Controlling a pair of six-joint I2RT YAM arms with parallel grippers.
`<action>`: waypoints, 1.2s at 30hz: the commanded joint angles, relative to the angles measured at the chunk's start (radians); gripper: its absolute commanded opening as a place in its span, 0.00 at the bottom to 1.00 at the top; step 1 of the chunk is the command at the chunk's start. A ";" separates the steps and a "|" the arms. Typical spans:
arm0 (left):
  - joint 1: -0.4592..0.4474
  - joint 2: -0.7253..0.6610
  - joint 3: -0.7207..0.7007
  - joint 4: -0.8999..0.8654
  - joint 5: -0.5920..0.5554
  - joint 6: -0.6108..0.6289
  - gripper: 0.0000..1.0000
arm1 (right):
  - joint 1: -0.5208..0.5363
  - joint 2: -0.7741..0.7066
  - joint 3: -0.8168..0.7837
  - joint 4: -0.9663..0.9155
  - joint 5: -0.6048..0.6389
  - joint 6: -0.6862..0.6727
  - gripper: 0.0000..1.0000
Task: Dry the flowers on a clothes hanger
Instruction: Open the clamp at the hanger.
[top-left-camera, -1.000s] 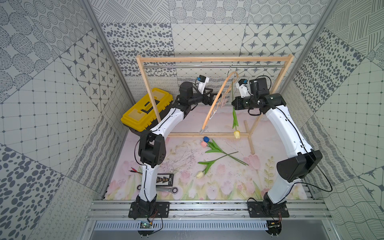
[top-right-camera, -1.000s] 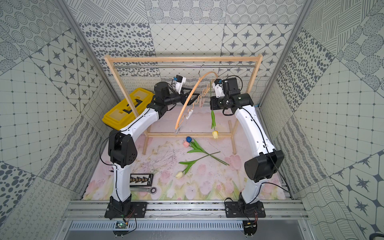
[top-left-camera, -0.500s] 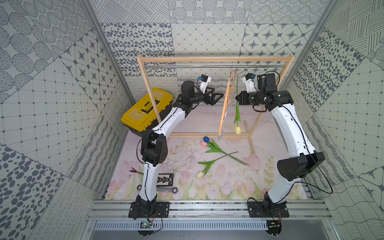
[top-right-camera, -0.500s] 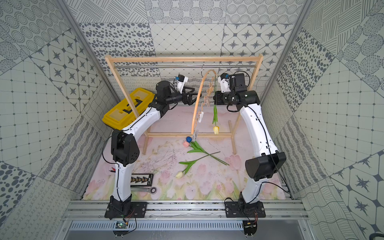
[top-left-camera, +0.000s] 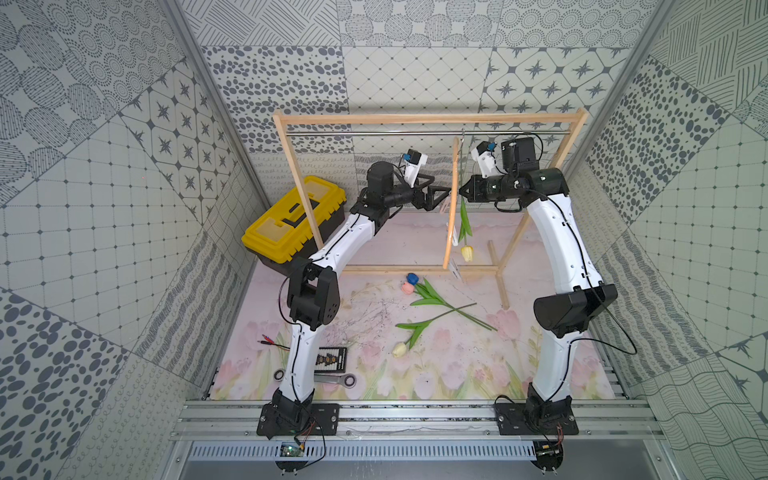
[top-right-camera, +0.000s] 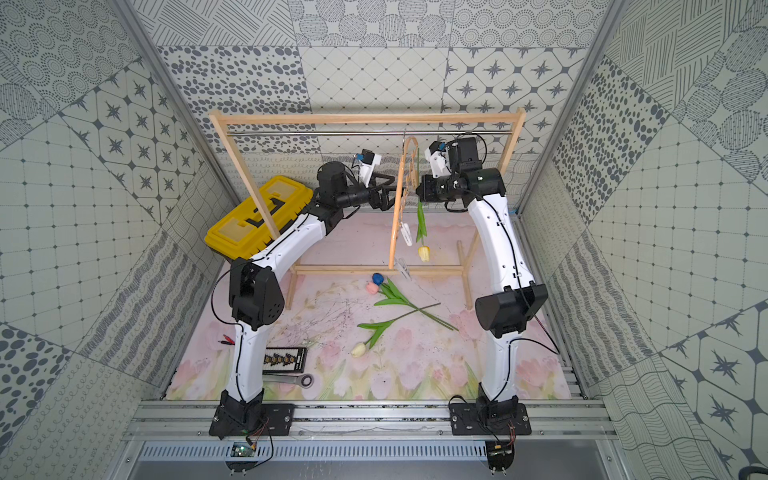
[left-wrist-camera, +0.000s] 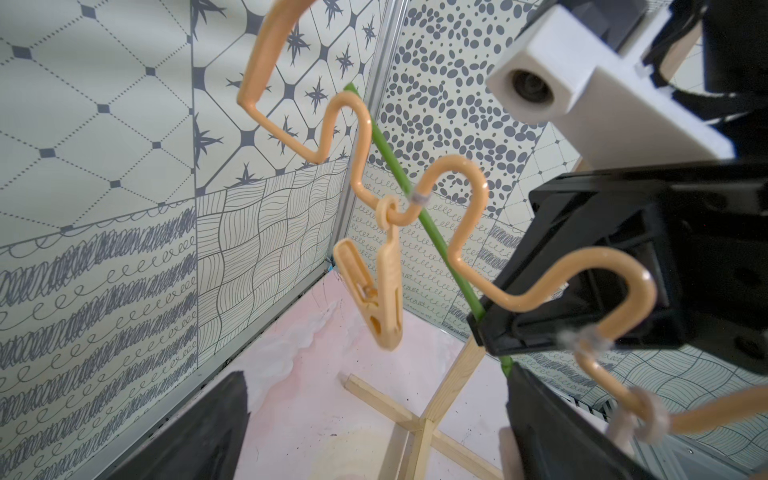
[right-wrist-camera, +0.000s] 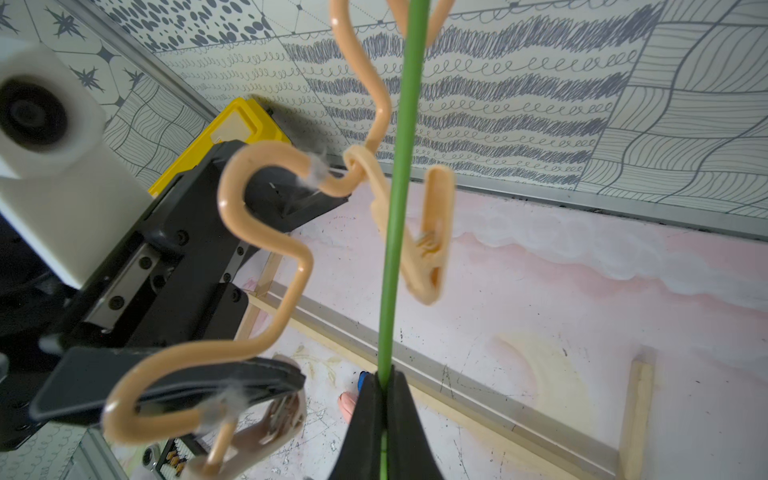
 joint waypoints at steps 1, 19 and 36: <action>-0.003 -0.003 0.005 0.023 -0.023 0.050 1.00 | 0.028 0.006 0.025 0.001 -0.044 -0.026 0.00; 0.001 -0.001 0.032 0.054 -0.016 0.005 0.97 | 0.070 -0.007 0.012 -0.007 -0.085 -0.058 0.00; 0.013 0.013 0.051 0.096 -0.026 -0.059 0.51 | 0.093 -0.022 0.009 -0.015 -0.087 -0.066 0.00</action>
